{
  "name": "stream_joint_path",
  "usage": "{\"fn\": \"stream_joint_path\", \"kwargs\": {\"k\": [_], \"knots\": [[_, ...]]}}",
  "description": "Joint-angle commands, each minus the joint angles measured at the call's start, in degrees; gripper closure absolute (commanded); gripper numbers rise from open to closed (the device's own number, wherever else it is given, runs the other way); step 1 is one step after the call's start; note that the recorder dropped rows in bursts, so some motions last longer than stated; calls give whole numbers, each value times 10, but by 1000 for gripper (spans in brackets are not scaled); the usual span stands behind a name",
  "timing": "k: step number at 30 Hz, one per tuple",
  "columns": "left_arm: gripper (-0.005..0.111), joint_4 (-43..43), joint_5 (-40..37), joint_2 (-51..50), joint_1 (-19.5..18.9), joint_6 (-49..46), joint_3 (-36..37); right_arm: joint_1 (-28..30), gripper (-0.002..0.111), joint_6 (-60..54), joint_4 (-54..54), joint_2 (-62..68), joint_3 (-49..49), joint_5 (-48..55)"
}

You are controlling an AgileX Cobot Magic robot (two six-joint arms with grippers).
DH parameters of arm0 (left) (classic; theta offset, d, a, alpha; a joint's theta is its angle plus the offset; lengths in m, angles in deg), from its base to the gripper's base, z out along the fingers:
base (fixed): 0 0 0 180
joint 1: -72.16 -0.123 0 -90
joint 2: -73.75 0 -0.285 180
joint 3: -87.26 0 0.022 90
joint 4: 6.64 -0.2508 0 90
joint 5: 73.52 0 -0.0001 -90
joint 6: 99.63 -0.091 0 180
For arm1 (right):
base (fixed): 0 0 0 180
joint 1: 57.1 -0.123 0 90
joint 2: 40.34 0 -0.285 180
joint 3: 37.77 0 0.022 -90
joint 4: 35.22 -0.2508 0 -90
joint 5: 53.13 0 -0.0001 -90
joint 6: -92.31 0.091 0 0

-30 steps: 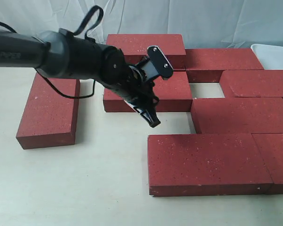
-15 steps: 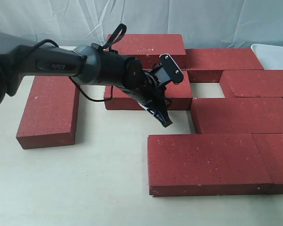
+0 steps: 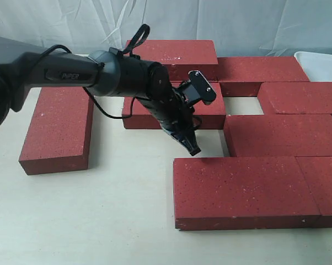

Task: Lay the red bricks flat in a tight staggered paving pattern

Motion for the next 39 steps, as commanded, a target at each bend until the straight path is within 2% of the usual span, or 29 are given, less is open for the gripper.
{"fn": "stream_joint_path", "kwargs": {"k": [1, 3, 4, 7, 10, 11, 17, 20, 29, 32, 36, 39], "knots": [[79, 15, -28, 42, 2, 4, -2, 3, 109, 0, 3, -5, -1, -4], [73, -2, -56, 66, 2, 8, -2, 3, 109, 0, 3, -5, -1, -4], [74, -23, -71, 76, -1, 18, -2, 3, 109, 0, 3, -5, -1, -4], [87, -121, -139, 110, -18, 80, -2, 3, 109, 0, 3, -5, -1, -4], [106, -234, -176, 119, -56, 191, -2, 3, 109, 0, 3, -5, -1, -4], [106, -262, -181, 119, -77, 232, -1, 3, 109, 0, 3, -5, -1, -4], [106, -268, -147, 114, -173, 310, 18, 3, 109, 0, 3, -5, -1, -4], [106, -250, -131, 103, -198, 314, 18, 3, 109, 0, 3, -5, -1, -4], [106, -209, -55, 55, -182, 285, 18, 3, 109, 0, 3, -5, -1, -4], [106, -211, -51, 42, -177, 285, 11, 3, 109, 0, 3, -5, -1, -4], [106, -150, -52, 26, -170, 266, 6, 3, 109, 0, 3, -5, -1, -4], [106, -146, -45, 23, -157, 264, 5, 3, 109, 0, 3, -5, -1, -4]]}}
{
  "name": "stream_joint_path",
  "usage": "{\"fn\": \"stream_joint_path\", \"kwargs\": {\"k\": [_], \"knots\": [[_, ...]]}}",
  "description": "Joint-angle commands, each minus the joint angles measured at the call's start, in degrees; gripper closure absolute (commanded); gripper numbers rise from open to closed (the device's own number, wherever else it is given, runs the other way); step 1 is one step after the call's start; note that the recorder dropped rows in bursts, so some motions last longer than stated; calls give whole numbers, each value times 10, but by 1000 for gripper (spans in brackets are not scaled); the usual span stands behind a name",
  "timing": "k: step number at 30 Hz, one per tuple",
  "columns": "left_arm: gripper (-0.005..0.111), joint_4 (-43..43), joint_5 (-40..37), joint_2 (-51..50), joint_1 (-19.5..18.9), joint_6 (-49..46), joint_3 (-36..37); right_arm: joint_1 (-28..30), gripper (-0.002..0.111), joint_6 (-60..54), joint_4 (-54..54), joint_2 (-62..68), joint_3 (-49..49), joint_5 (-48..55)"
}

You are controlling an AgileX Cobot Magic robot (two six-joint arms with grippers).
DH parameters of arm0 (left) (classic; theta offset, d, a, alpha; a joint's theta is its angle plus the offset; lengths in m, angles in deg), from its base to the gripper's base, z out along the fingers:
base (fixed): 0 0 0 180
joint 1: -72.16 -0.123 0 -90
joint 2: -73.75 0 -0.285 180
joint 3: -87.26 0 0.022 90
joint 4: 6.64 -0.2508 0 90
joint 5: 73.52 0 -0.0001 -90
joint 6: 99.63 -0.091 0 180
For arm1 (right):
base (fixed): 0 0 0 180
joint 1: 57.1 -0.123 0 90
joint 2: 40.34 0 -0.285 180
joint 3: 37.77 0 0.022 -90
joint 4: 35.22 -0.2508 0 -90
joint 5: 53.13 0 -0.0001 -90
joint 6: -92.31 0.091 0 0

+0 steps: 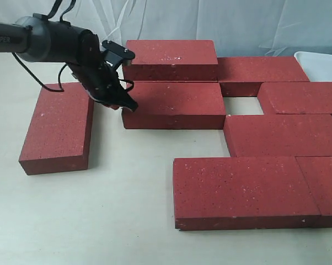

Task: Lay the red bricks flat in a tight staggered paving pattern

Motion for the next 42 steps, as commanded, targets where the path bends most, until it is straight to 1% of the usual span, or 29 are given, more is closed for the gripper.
{"fn": "stream_joint_path", "kwargs": {"k": [1, 6, 12, 16, 25, 28, 32, 34, 36, 37, 39, 40, 41, 42], "knots": [[106, 25, 19, -5, 21, -8, -6, 3, 109, 0, 3, -5, -1, -4], [106, 73, 61, -5, 45, -8, -6, 3, 109, 0, 3, -5, -1, -4], [106, 80, 105, -6, 78, -8, -6, 3, 109, 0, 3, -5, -1, -4], [106, 83, 101, -26, 89, -8, -17, 3, 109, 0, 3, -5, -1, -4], [106, 94, 99, -74, 89, -8, -60, 3, 109, 0, 3, -5, -1, -4], [106, 112, 96, -82, 92, -8, -73, 3, 109, 0, 3, -5, -1, -4], [106, 111, 95, -91, 114, -28, -80, 3, 109, 0, 3, -5, -1, -4], [106, 109, 96, -93, 136, -37, -87, 3, 109, 0, 3, -5, -1, -4], [106, 108, 96, -93, 138, -37, -93, 3, 109, 0, 3, -5, -1, -4], [105, 107, 95, -93, 136, -36, -93, 3, 109, 0, 3, -5, -1, -4], [90, 96, 72, -93, 125, -35, -93, 3, 109, 0, 3, -5, -1, -4], [73, 79, 54, -93, 116, -23, -93, 3, 109, 0, 3, -5, -1, -4], [63, 65, 45, -93, 108, -6, -93, 3, 109, 0, 3, -5, -1, -4], [56, 50, 36, -92, 103, 5, -93, 3, 109, 0, 3, -5, -1, -4]]}}
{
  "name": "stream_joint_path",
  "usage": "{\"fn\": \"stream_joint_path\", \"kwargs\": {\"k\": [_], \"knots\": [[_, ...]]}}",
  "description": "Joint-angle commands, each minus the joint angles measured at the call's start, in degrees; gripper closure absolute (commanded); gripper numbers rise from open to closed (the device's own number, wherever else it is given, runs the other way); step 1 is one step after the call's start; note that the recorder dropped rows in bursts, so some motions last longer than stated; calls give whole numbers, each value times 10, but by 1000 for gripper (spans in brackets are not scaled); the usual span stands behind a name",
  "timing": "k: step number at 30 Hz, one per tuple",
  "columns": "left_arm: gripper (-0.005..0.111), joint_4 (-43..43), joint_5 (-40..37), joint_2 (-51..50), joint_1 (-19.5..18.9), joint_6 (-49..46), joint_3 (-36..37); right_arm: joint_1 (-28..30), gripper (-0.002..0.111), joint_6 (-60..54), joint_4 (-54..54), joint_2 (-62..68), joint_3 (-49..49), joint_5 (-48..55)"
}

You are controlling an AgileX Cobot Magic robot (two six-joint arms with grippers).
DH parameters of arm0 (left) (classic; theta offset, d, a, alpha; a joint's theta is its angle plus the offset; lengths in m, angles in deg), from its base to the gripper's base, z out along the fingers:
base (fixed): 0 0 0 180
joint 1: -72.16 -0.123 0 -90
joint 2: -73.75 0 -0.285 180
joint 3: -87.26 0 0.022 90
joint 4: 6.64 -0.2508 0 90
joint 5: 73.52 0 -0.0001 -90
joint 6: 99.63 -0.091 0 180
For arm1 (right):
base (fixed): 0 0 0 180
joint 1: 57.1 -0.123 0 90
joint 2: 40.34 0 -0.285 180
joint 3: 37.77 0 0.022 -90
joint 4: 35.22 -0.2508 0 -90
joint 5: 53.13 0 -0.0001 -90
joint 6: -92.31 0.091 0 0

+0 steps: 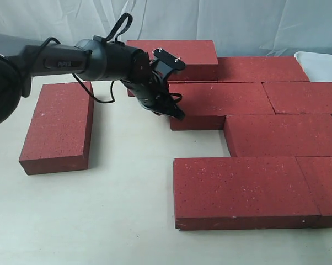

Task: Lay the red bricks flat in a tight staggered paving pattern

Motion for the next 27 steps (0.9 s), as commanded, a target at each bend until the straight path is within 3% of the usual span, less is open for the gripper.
{"fn": "stream_joint_path", "kwargs": {"k": [1, 4, 8, 10, 12, 13, 14, 17, 23, 27], "knots": [[50, -19, -39, -7, -4, 40, -2, 3, 109, 0, 3, -5, -1, -4], [40, -58, -101, 12, -22, 43, -2, 3, 109, 0, 3, -5, -1, -4], [40, -131, -142, 67, -39, 73, -2, 3, 109, 0, 3, -5, -1, -4], [46, -166, -161, 99, -48, 84, -2, 3, 109, 0, 3, -5, -1, -4], [87, -211, -231, 147, -59, 83, -2, 3, 109, 0, 3, -5, -1, -4], [101, -218, -253, 159, -62, 83, -2, 3, 109, 0, 3, -5, -1, -4], [105, -223, -276, 184, -71, 81, 6, 3, 109, 0, 3, -5, -1, -4], [105, -191, -278, 235, -102, 81, 38, 3, 109, 0, 3, -5, -1, -4], [105, -156, -286, 299, -205, 90, 99, 3, 109, 0, 3, -5, -1, -4], [89, -89, -283, 306, -290, 89, 135, 3, 109, 0, 3, -5, -1, -4]]}}
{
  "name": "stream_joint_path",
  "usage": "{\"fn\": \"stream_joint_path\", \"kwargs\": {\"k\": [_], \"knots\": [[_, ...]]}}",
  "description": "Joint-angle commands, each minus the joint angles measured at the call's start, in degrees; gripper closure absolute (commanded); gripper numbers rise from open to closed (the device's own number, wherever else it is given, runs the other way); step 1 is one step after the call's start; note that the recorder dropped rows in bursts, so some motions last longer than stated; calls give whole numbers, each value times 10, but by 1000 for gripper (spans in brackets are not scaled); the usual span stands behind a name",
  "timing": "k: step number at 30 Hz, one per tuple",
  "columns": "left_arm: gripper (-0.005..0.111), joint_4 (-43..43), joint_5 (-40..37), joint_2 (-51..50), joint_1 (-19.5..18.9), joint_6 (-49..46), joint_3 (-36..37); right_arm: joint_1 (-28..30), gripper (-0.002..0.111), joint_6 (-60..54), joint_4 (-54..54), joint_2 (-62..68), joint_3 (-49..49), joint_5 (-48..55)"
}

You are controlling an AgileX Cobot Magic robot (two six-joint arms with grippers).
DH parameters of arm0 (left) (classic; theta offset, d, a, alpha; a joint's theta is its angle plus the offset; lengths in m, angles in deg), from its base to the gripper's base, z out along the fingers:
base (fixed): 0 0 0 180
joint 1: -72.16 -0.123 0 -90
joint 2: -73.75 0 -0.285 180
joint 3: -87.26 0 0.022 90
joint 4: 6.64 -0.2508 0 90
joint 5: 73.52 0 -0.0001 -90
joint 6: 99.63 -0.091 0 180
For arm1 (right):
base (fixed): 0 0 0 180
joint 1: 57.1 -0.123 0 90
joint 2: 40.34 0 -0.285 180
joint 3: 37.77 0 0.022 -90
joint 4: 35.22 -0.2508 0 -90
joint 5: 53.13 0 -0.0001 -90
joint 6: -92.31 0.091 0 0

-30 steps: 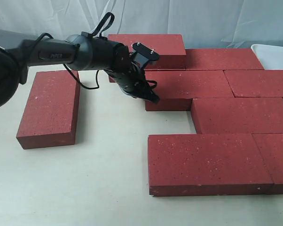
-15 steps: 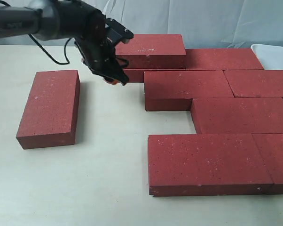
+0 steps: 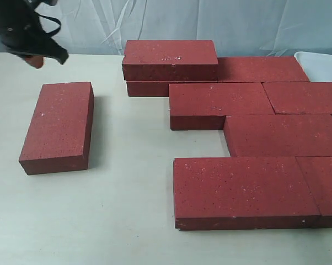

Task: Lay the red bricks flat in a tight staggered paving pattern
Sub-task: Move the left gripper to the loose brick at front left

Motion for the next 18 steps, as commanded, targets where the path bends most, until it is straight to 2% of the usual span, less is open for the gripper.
{"fn": "stream_joint_path", "kwargs": {"k": [1, 5, 7, 11, 18], "knots": [[81, 69, 2, 10, -85, 3, 40, 3, 109, 0, 3, -5, -1, -4], [52, 126, 52, 10, -126, 1, 81, 3, 109, 0, 3, -5, -1, -4], [47, 154, 90, 9, -131, 1, 105, 3, 109, 0, 3, -5, -1, -4], [47, 167, 159, -13, -130, -6, 141, 3, 109, 0, 3, -5, -1, -4], [51, 236, 179, -79, -130, -81, 150, 3, 109, 0, 3, -5, -1, -4]]}}
